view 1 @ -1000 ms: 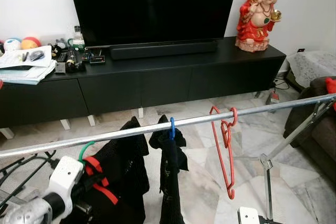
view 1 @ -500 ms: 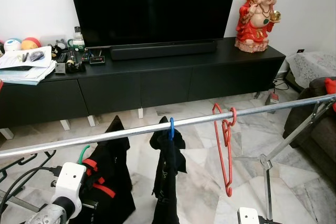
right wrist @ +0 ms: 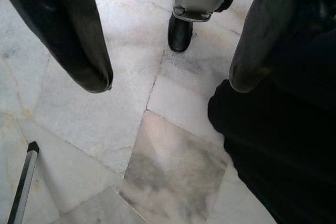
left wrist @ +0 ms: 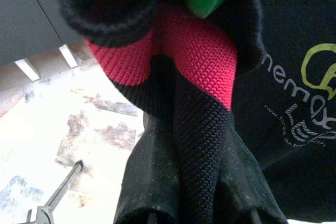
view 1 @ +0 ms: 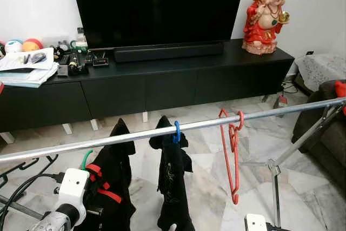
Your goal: Hang hanger
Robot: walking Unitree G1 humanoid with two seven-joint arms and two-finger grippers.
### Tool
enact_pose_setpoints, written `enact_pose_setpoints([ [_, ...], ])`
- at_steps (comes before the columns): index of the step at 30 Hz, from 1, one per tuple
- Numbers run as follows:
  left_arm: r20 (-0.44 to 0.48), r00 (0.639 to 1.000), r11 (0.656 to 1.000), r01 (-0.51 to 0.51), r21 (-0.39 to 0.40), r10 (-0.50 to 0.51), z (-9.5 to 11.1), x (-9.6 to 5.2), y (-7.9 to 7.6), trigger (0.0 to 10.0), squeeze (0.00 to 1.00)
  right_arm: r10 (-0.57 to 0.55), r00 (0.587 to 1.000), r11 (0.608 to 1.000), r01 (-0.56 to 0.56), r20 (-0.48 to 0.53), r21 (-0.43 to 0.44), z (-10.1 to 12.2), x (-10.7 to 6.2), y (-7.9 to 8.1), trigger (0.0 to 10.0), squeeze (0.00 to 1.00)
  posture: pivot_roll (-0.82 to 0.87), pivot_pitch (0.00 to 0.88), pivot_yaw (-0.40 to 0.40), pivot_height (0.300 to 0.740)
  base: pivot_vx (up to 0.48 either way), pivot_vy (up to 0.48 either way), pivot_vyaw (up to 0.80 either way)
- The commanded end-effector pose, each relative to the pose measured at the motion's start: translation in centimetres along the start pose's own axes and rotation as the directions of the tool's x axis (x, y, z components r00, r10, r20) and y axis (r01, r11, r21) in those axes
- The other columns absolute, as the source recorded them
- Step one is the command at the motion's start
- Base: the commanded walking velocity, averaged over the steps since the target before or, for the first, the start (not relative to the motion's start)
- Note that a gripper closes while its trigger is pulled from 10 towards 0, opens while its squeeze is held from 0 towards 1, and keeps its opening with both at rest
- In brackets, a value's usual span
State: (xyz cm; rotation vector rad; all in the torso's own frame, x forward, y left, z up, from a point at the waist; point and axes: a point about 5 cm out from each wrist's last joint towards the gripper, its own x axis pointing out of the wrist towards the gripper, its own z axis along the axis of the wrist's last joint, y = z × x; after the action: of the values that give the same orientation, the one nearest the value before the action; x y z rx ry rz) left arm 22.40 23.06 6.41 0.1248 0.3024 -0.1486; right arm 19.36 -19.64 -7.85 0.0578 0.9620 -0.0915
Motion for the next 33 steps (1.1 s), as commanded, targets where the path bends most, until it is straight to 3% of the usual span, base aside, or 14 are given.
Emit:
enact_pose_setpoints([
  [1, 0.058, 0.998, 1.000, -0.011, 0.008, 0.010, 1.00, -0.03, 0.14, 10.0, 0.00, -0.004, 1.000, 1.000, 0.004, -0.005, 0.005, 0.01, 0.00, -0.07, 10.0, 0.00, 0.13, 0.001, -0.030, 0.740, 0.000, 0.000, 0.00],
  [6, 0.069, 0.998, 1.000, -0.014, 0.007, 0.013, 1.19, -0.07, 0.21, 10.0, 0.00, -0.005, 1.000, 1.000, 0.005, -0.004, 0.007, 0.07, 0.02, -0.05, 10.0, 0.00, 0.13, 0.005, -0.030, 0.740, 0.000, 0.000, 0.00],
  [33, 0.065, 0.998, 1.000, -0.008, 0.021, 0.006, 1.07, -0.21, 0.27, 10.0, 0.00, -0.005, 1.000, 1.000, 0.005, -0.002, 0.011, 0.15, 0.03, 0.00, 10.0, 0.00, 0.14, 0.009, -0.032, 0.740, -0.261, 0.000, 0.00],
])
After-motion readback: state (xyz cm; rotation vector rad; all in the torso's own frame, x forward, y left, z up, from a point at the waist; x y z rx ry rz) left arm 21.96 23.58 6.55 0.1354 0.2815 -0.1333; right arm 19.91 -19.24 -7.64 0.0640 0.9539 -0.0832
